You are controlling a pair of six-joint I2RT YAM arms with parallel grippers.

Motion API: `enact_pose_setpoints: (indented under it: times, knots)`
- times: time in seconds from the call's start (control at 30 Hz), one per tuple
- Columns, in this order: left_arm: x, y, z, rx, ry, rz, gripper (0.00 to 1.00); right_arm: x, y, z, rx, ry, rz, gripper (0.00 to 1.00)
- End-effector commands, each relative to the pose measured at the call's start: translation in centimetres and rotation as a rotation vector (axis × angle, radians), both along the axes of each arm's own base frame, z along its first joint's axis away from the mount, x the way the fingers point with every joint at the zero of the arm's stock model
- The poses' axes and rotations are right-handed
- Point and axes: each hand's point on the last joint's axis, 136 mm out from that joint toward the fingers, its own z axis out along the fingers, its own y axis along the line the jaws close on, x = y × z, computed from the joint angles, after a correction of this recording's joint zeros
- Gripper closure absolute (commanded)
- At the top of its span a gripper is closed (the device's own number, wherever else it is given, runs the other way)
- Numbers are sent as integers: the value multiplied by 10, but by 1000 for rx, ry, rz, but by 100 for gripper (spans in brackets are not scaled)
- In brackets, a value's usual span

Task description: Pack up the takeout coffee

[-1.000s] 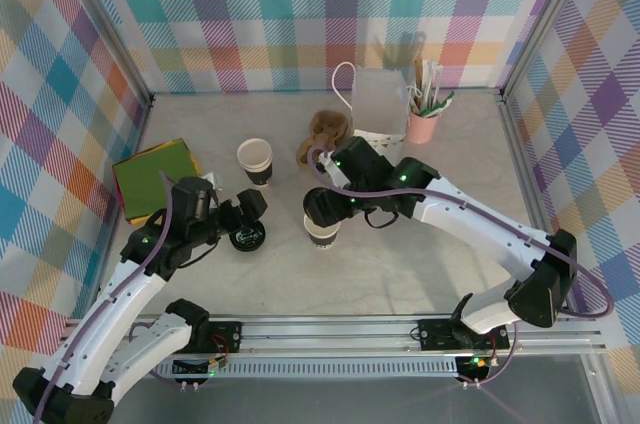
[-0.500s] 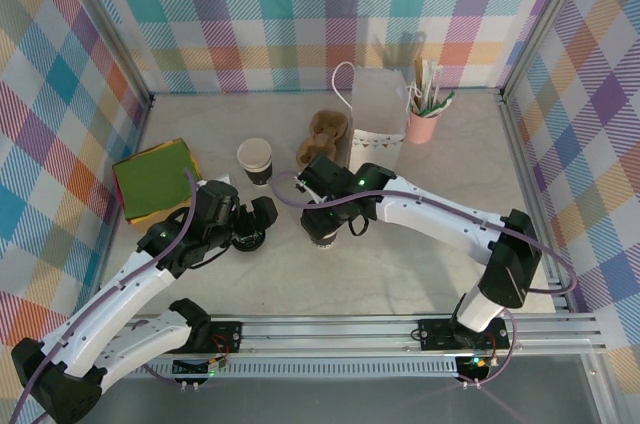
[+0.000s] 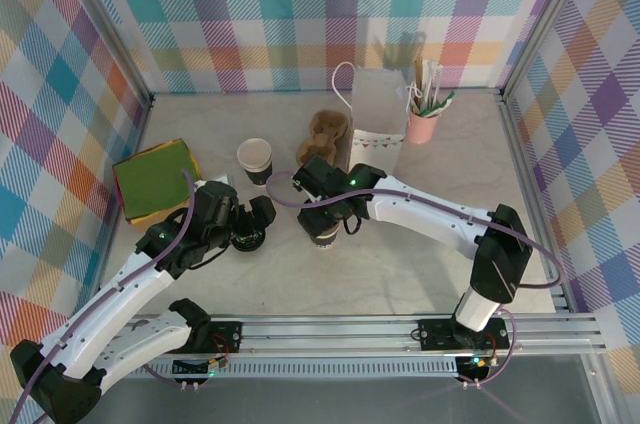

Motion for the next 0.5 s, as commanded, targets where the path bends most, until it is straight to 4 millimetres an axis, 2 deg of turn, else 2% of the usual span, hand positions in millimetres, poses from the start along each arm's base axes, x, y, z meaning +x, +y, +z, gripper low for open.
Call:
enact_pose_setpoints:
  times: [0.0,0.47]
  knots:
    - [-5,4,-4,23,8,0,0,1,5,-7,-14,0,10,28]
    - [-2,1,-6,27,18,-5,0,-2,-4,-23,-66,28,-1,28]
